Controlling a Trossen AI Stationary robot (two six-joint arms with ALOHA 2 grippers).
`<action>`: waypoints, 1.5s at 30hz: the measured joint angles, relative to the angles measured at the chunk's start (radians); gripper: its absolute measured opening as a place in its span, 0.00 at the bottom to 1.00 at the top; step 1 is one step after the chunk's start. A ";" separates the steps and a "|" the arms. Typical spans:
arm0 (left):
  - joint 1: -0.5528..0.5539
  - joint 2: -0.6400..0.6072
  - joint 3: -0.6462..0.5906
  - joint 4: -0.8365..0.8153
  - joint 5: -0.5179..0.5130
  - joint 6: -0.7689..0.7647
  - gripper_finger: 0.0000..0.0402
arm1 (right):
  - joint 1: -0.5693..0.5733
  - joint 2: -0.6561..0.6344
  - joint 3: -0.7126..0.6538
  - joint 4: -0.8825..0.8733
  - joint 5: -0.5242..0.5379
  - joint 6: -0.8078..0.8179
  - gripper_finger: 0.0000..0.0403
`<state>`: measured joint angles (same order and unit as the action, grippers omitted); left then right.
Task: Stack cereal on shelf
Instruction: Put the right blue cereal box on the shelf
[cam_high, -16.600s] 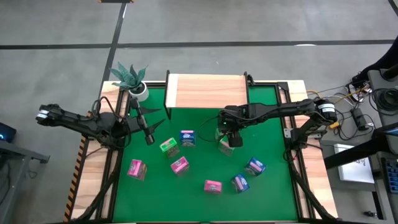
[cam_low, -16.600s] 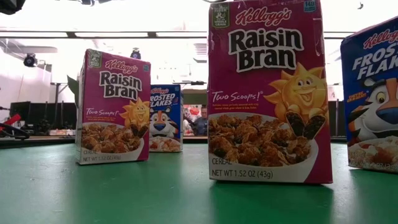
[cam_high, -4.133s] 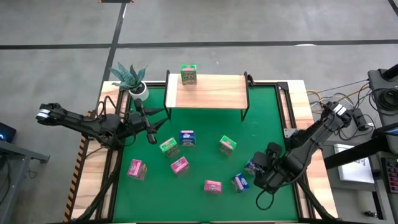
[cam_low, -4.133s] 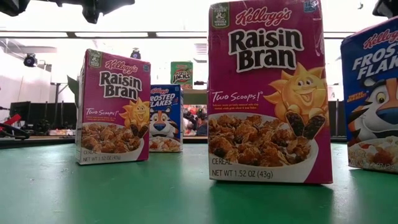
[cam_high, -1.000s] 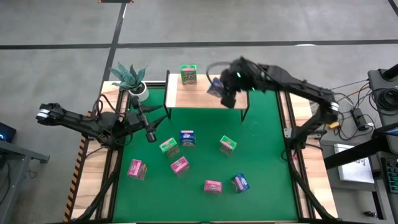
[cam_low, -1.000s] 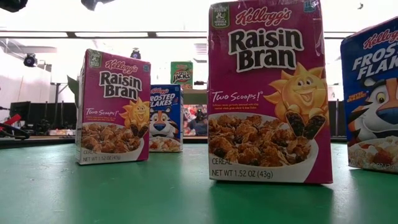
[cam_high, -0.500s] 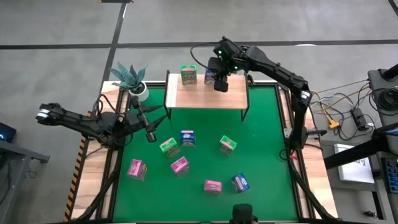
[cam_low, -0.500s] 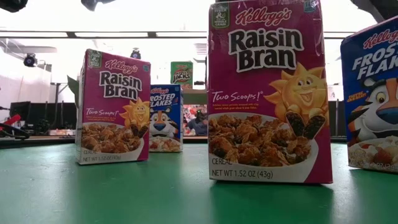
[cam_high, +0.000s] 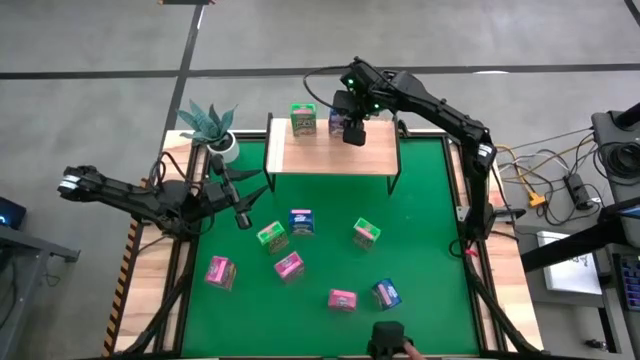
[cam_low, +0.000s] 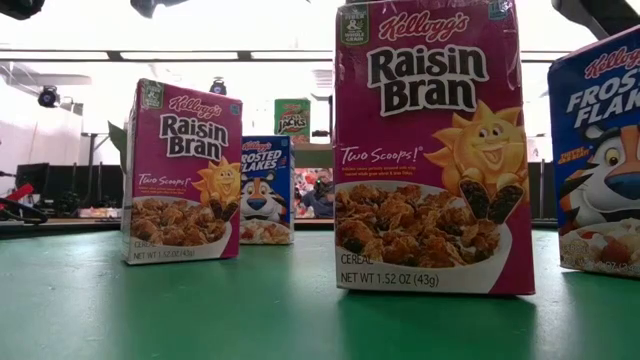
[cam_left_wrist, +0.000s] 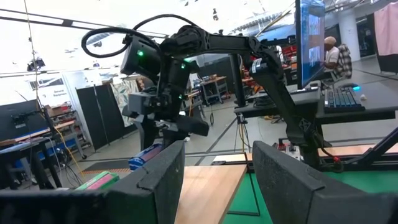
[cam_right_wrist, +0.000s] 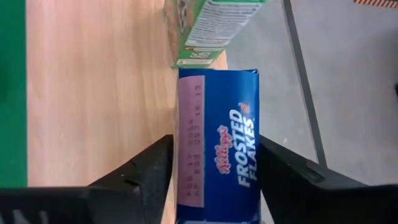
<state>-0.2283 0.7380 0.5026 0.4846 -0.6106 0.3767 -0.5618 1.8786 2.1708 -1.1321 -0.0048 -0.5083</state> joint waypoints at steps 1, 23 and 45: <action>0.000 0.000 0.000 0.000 0.000 0.000 0.43 | -0.001 0.000 0.000 0.002 0.005 0.000 0.53; 0.000 0.000 0.004 -0.007 0.000 -0.003 0.43 | 0.107 -0.079 0.100 -0.081 0.005 0.155 0.42; 0.000 0.000 0.004 -0.011 0.000 -0.004 0.43 | 0.220 -0.078 -0.454 0.309 0.402 0.064 0.02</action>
<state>-0.2283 0.7380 0.5068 0.4740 -0.6106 0.3729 -0.3417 1.8008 1.7164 -0.8228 0.3969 -0.4439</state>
